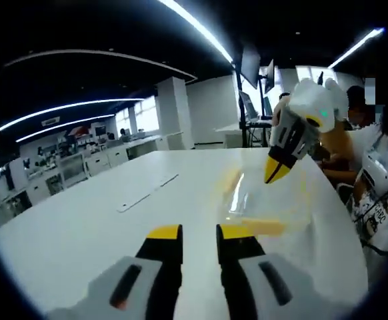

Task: Snap each plastic latch of the storage box into its locked position after aligning the lid with the box until every specified latch is closed and the lid sits flush.

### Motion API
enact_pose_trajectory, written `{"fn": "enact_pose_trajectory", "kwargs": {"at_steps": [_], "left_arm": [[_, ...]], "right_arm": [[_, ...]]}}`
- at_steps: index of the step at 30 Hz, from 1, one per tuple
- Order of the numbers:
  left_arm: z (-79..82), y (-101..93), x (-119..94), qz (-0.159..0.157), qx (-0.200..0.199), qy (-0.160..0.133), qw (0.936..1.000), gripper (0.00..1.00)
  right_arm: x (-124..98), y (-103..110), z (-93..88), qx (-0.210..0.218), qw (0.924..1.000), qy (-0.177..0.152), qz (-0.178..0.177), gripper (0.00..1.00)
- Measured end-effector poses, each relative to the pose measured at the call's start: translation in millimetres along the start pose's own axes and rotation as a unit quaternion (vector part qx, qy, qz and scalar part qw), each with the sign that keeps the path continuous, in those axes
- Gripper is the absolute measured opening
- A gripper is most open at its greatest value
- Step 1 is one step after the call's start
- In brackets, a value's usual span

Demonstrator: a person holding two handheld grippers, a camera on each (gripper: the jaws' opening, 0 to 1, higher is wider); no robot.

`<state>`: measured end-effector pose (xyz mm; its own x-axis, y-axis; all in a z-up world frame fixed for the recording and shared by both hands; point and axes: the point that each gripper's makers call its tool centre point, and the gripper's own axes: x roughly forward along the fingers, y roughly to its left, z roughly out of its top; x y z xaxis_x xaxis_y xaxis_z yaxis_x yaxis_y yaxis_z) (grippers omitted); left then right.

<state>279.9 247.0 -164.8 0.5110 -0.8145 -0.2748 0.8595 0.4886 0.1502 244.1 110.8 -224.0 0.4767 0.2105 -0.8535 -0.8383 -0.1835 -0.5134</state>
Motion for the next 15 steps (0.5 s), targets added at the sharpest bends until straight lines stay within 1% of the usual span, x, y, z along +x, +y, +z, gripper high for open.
{"fn": "enact_pose_trajectory", "kwargs": {"at_steps": [1,3,5,6,8,9,10,11,13,15], "left_arm": [[8.8,-6.8,3.6,-0.010,0.014,0.008,0.9998,0.20],[16.2,-19.1,15.5,-0.032,0.041,0.041,0.9978,0.20],[21.7,-34.5,29.8,-0.059,0.062,0.078,0.9933,0.20],[24.2,-41.5,36.9,-0.073,0.074,0.097,0.9899,0.20],[26.6,-54.2,50.1,-0.098,0.094,0.136,0.9814,0.20],[27.5,-57.9,56.5,-0.104,0.102,0.155,0.9772,0.20],[28.0,-60.3,60.5,-0.108,0.108,0.167,0.9741,0.20],[26.6,-69.4,67.6,-0.123,0.117,0.192,0.9666,0.19],[24.5,-79.6,75.8,-0.140,0.131,0.228,0.9546,0.19],[23.1,-86.2,81.9,-0.151,0.139,0.249,0.9466,0.19]], "right_arm": [[0.0,0.2,-0.1,-0.001,1.0000,0.001,-0.002,0.00],[-0.3,0.2,-1.0,-0.001,1.0000,0.003,-0.006,0.00],[-0.7,0.7,-2.1,-0.003,0.9999,0.003,-0.012,0.00],[-0.9,0.7,-2.8,-0.002,0.9999,0.002,-0.015,0.00],[-1.6,0.9,-4.1,0.000,0.9997,-0.001,-0.022,0.00],[-2.0,1.2,-4.8,0.001,0.9996,-0.004,-0.026,0.00],[-2.2,1.2,-5.2,0.001,0.9996,-0.006,-0.029,0.00],[-2.6,1.4,-5.9,0.002,0.9993,-0.010,-0.035,0.00],[-2.9,1.8,-6.3,0.002,0.9991,-0.013,-0.040,0.00],[-3.3,1.8,-6.9,0.001,0.9988,-0.018,-0.046,0.00]]}}
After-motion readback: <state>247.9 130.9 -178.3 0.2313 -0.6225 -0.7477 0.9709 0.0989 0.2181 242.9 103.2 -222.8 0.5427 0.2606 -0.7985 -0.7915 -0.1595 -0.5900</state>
